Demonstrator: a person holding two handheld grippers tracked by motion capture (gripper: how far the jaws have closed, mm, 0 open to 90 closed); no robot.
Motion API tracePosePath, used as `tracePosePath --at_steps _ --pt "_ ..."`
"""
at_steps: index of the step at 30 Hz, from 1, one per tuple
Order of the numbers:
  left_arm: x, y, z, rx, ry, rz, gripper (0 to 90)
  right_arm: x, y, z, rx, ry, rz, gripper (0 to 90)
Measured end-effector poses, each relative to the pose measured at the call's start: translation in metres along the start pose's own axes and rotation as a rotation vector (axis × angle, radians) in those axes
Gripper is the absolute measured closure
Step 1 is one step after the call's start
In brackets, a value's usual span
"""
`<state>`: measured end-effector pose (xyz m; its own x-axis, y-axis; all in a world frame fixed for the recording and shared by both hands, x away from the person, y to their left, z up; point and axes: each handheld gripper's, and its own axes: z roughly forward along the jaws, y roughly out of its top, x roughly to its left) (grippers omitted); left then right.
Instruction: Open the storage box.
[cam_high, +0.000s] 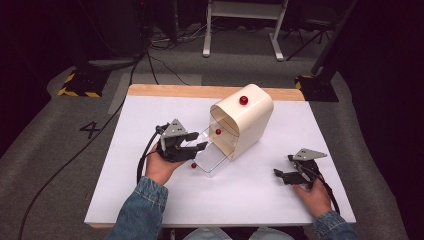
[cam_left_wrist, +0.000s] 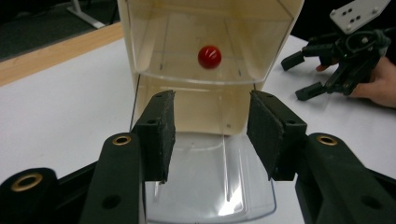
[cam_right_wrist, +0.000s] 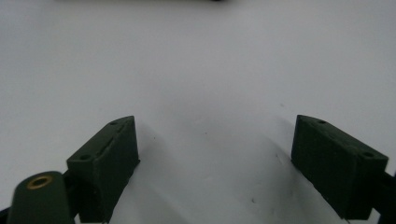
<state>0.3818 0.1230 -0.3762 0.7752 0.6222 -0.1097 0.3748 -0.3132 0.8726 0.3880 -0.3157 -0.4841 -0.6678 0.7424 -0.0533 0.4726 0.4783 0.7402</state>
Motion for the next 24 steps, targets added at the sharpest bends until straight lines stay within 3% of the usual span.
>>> tracePosePath --at_steps 8,13,24 --pt "0.002 0.014 0.023 -0.071 -0.03 -0.01 48.3 0.0 0.0 0.0 0.0 -0.001 -0.001 15.0" --pt "0.004 0.016 0.036 -0.088 -0.032 -0.013 48.5 0.0 0.0 0.0 0.0 -0.002 -0.001 14.9" --pt "0.006 0.011 0.056 -0.047 -0.009 -0.009 55.7 0.0 0.0 0.0 0.0 -0.003 -0.002 14.9"
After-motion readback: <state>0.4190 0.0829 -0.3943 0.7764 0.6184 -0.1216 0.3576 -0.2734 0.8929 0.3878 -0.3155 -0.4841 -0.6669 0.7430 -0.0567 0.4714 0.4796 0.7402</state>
